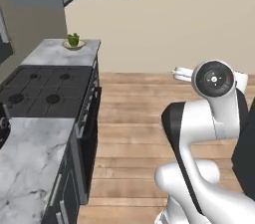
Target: Pick the cheese from the fridge and the cheese grater from the cabinet and place them next to the salad bowl.
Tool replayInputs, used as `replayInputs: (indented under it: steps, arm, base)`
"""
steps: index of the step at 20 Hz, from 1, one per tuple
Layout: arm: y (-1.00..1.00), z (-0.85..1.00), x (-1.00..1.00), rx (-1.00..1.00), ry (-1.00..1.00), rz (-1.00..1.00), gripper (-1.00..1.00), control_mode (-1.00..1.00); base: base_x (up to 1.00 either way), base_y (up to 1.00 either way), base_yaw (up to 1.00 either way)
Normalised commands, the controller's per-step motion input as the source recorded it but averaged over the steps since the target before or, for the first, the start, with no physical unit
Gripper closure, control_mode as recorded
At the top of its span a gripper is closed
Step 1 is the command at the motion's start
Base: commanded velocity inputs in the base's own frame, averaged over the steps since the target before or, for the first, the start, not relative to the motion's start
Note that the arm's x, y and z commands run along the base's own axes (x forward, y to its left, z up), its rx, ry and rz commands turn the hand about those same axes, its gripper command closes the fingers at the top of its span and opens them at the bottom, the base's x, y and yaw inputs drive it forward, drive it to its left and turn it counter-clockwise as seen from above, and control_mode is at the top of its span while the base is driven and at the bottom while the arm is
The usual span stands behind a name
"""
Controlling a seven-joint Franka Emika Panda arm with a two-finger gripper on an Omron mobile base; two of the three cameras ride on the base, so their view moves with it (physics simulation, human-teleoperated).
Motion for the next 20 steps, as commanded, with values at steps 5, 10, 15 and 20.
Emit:
replayInputs:
  steps: [5, 10, 15, 20]
  arm:
    - [0.00, 0.00, 0.00, 0.00, 0.00, 0.00, 1.00, 1.00]
    - [0.00, 0.00, 0.00, 0.00, 0.00, 0.00, 1.00, 1.00]
    - [0.00, 0.00, 0.00, 0.00, 0.00, 0.00, 1.00, 1.00]
    - [0.00, 0.00, 0.00, 0.00, 0.00, 0.00, 1.00, 1.00]
  base:
    - [0.91, -0.32, 0.30]
    - [0.81, -0.38, 0.35]
    - [0.72, -0.48, 0.37]
    - [0.59, -0.56, 0.42]
